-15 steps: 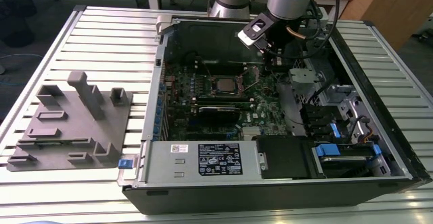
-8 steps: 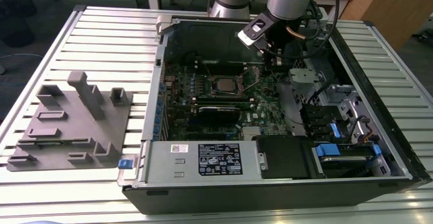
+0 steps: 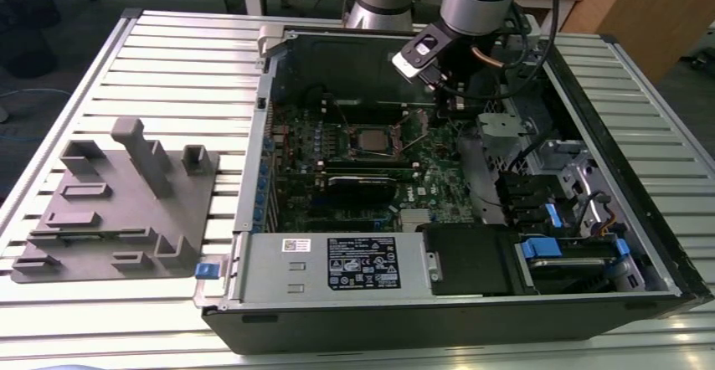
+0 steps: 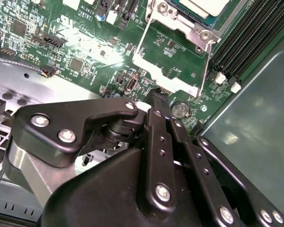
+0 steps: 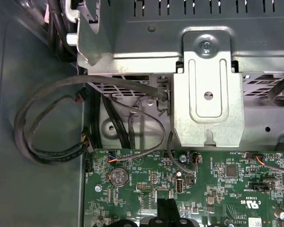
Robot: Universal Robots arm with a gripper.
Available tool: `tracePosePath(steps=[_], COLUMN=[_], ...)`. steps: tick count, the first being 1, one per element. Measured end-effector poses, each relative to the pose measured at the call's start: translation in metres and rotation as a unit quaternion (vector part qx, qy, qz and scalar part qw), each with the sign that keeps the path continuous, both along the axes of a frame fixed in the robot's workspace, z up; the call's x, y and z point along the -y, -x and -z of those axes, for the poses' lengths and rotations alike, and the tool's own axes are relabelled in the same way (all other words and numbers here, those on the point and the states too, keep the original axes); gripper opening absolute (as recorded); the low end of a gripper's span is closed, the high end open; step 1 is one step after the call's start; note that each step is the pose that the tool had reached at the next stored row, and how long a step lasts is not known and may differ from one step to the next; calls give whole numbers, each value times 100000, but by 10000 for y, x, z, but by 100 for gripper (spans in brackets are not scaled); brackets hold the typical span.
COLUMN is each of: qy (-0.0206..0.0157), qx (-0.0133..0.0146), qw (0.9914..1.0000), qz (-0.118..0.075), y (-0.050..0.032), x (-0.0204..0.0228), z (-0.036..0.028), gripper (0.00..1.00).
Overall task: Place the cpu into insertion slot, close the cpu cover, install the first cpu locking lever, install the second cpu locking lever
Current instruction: 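Close the cpu cover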
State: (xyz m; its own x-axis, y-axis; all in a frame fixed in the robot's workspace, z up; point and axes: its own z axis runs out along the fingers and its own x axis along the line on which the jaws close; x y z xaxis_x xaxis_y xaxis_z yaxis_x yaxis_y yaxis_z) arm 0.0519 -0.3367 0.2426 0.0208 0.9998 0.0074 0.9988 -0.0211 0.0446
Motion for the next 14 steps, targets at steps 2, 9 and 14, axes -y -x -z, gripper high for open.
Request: tracePosePath(steps=[2, 9, 14], qy=[-7, -159, -432], qx=[2, 105, 331], qw=[100000, 100000, 99998], qz=[6, 103, 192], y=[23, 180, 350], x=[0, 0, 0], z=[1, 0, 2], gripper=[11, 11, 11])
